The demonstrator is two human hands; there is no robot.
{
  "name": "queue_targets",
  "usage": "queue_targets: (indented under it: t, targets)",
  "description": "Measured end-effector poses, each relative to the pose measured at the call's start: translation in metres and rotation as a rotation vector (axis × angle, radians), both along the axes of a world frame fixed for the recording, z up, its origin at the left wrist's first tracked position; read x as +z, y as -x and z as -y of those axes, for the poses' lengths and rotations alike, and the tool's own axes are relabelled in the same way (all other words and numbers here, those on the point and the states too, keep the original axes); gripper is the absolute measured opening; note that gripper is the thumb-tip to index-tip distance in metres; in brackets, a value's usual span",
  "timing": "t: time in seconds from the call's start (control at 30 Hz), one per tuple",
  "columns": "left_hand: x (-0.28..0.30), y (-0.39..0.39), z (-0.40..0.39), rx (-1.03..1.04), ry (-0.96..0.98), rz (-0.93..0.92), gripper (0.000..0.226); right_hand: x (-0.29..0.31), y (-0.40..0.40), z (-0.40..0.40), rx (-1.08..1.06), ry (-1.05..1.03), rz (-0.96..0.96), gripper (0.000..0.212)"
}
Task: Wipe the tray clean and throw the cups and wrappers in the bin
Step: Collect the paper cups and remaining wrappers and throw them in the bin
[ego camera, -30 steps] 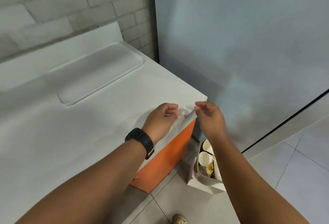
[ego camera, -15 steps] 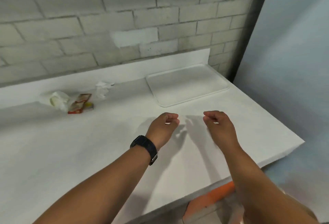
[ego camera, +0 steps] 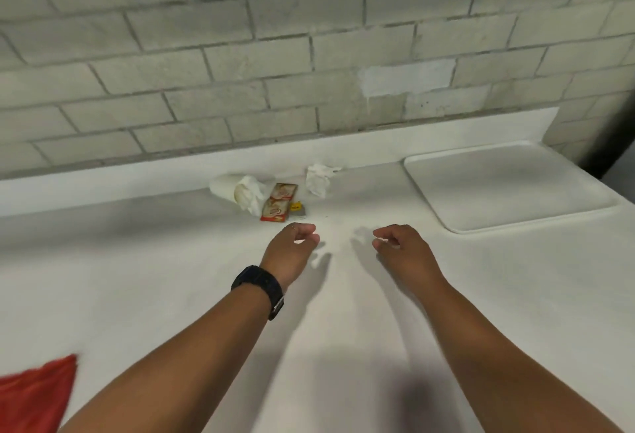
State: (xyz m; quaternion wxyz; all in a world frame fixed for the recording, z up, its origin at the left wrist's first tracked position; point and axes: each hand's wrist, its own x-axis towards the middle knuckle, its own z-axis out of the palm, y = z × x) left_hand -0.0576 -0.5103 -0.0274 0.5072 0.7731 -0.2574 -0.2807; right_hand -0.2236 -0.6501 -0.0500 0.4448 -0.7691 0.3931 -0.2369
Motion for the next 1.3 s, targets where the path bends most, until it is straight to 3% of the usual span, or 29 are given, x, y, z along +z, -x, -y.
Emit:
queue_targets:
  t: [0.17, 0.27, 0.43, 0.6, 0.7, 0.87, 0.97, 1.13, 1.3]
  targets:
    - [-0.002, -0.056, -0.014, 0.086, -0.006, 0.1, 0.02, -0.005, -0.053, -0.006, 0.061, 0.006, -0.057, 0.017]
    - [-0.004, -0.088, -0.014, 0.163, -0.04, 0.178, 0.034, -0.004, -0.079, -0.004, 0.105, 0.041, -0.108, 0.017]
    - [0.0, -0.152, -0.004, 0.221, -0.301, 0.494, 0.065, -0.002, -0.128, 0.001, 0.194, 0.129, -0.21, 0.024]
    - [-0.005, -0.196, 0.013, 0.098, -0.449, 0.537, 0.085, 0.0, -0.168, 0.003, 0.301, 0.274, -0.38, 0.046]
    - [-0.01, -0.212, 0.028, 0.004, -0.532, 0.6, 0.081, -0.001, -0.195, 0.0, 0.312, 0.338, -0.416, 0.05]
    - [-0.025, -0.226, 0.037, 0.022, -0.434, 0.631, 0.043, -0.006, -0.226, -0.007, 0.35, 0.367, -0.533, 0.08]
    - [-0.033, -0.231, 0.033, -0.007, -0.413, 0.711, 0.042, -0.018, -0.235, -0.008, 0.416, 0.529, -0.633, 0.065]
    - [-0.041, -0.239, 0.019, 0.032, -0.289, 0.752, 0.043, -0.028, -0.232, -0.004, 0.418, 0.614, -0.526, 0.035]
    - [-0.045, -0.23, 0.01, 0.118, -0.17, 0.72, 0.038, -0.027, -0.216, -0.004, 0.417, 0.691, -0.51, 0.039]
